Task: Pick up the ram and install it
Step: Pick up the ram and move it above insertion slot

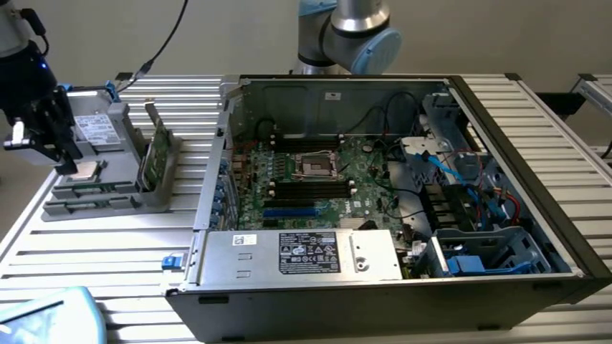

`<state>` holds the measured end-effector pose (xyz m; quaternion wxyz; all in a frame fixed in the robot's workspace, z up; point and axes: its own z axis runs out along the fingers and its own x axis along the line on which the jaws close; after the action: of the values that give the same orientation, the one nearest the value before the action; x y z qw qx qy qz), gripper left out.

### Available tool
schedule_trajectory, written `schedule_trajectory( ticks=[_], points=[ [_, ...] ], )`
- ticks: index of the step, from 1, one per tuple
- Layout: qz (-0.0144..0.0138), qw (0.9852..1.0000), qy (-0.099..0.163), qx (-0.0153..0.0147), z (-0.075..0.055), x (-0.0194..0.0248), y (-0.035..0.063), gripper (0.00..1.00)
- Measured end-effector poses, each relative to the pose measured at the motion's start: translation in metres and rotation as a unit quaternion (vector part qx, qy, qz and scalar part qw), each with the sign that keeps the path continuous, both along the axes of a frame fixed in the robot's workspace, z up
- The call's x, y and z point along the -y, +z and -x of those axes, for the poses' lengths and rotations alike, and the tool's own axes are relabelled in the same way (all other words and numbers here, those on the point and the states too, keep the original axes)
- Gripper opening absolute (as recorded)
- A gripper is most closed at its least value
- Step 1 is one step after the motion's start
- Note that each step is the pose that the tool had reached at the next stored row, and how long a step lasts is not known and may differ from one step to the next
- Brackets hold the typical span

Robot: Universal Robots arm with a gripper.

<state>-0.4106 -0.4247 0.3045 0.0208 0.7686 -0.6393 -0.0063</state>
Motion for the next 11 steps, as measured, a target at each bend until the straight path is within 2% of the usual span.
schedule_trajectory(
  ticks=[11],
  points=[
    [0.0, 1.0, 0.006, 0.0, 0.011, -0.0001, -0.02, 0.37]
  ],
)
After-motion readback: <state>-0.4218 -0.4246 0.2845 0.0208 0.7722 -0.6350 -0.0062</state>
